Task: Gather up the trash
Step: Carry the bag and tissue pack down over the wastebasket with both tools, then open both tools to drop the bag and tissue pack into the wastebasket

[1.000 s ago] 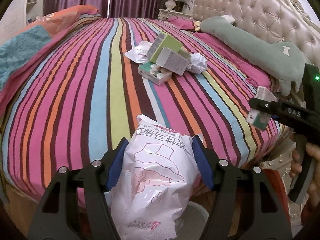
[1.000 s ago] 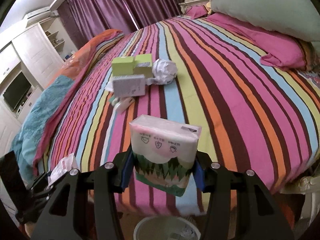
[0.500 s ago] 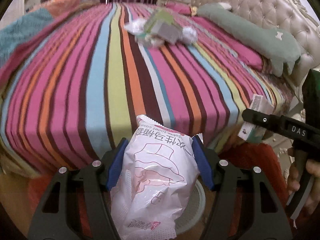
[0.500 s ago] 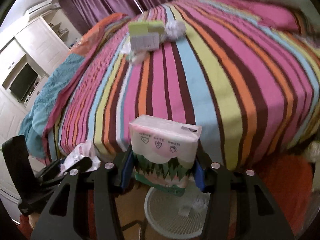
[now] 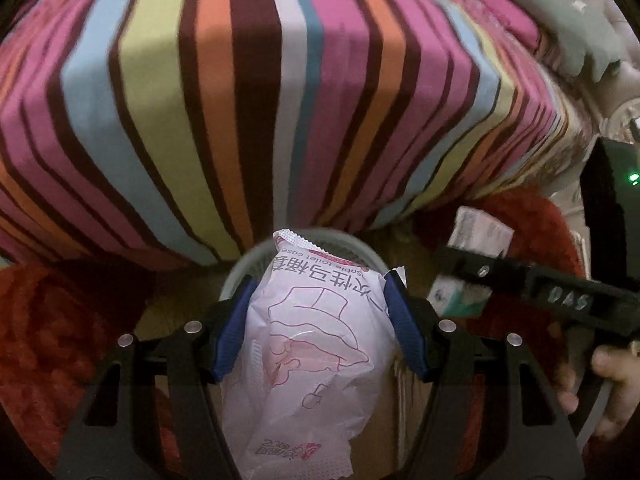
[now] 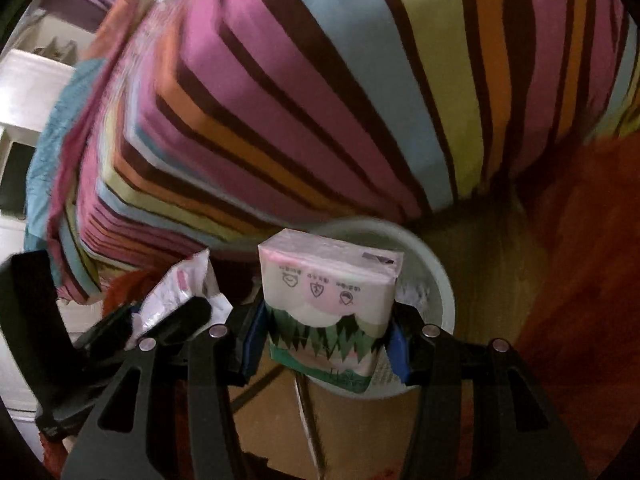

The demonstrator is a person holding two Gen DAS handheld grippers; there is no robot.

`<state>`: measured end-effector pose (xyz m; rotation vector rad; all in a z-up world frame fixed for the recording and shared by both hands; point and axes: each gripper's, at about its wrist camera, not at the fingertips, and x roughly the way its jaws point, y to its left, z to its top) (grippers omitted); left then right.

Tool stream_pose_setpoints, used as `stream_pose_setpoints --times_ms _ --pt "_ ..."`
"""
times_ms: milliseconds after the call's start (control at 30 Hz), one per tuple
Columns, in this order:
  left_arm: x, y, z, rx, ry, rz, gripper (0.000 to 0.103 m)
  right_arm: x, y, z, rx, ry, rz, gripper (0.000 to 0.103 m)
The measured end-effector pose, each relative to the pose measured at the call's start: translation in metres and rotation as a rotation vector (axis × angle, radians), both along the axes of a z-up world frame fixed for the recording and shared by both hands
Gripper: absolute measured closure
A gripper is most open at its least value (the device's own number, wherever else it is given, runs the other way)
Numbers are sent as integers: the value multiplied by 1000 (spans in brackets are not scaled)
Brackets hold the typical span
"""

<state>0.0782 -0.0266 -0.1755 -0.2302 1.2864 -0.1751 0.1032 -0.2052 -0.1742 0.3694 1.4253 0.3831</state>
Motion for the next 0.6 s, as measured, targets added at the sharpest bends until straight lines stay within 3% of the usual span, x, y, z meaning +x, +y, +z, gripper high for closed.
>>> stream_pose_setpoints --times_ms 367,600 --pt "12 6 -88 -40 357 98 39 14 15 -74 -30 279 -18 55" --pt "16 10 -118 -59 453 146 39 17 19 -106 -73 347 -28 55"
